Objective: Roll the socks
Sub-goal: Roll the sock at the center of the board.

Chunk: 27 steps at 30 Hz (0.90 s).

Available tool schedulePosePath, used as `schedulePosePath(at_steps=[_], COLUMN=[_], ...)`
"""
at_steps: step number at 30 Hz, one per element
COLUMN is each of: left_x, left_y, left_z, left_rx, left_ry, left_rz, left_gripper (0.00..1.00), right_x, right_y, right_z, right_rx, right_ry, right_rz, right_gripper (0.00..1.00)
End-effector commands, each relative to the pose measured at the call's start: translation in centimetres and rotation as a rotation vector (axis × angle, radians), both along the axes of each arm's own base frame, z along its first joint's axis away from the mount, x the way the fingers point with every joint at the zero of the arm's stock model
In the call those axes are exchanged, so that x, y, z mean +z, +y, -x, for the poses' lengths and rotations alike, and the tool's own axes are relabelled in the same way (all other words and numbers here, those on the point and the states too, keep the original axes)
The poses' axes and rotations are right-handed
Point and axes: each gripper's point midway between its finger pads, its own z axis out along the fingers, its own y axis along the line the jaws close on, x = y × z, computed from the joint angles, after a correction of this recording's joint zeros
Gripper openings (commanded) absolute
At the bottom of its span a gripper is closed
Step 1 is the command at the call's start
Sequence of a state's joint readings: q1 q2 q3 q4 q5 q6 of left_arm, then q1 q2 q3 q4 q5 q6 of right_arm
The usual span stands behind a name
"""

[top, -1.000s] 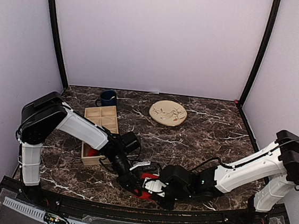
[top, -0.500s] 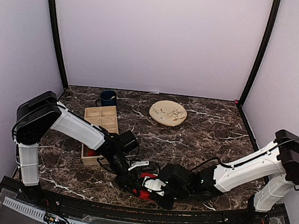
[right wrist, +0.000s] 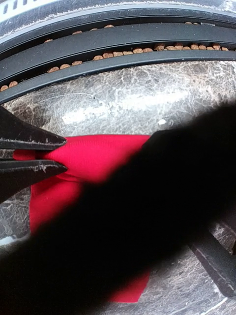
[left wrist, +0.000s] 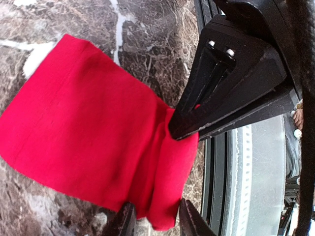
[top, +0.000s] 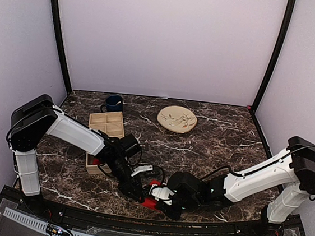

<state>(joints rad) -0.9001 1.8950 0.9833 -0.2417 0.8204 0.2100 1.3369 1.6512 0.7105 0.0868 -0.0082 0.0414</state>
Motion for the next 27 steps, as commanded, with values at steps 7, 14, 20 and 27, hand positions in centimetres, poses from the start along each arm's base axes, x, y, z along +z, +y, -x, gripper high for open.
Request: schedulePosePath(at_steps=[7,14,20,27], left_x=[-0.3,0.2,0.3,1.2], left_y=[2.6,2.6,2.5,2.5], left_z=[-1.1,-2.2,-3.0,-4.0], left_rx=[0.081,0.125,0.168,0.216], left_ry=[-0.046,-0.101,-0.146,-0.222], left_rz=[-0.093,-0.075,-0.055,-0.021], left_gripper=[0.34,0.34,0.34,0.34], right_x=[-3.0,-3.0,-2.8,-2.9], right_y=[-2.3,-2.3,-2.6,-3.4], right_z=[0.2,0.1,0.0,-0.3], right_rx=[-0.053,-0.083,-0.126,-0.194], right_ry=[0.088,0.129,0.170,0.245], right_rz=[0.112,0.102,0.076,0.035], right_gripper=[0.00,0.00,0.00,0.00])
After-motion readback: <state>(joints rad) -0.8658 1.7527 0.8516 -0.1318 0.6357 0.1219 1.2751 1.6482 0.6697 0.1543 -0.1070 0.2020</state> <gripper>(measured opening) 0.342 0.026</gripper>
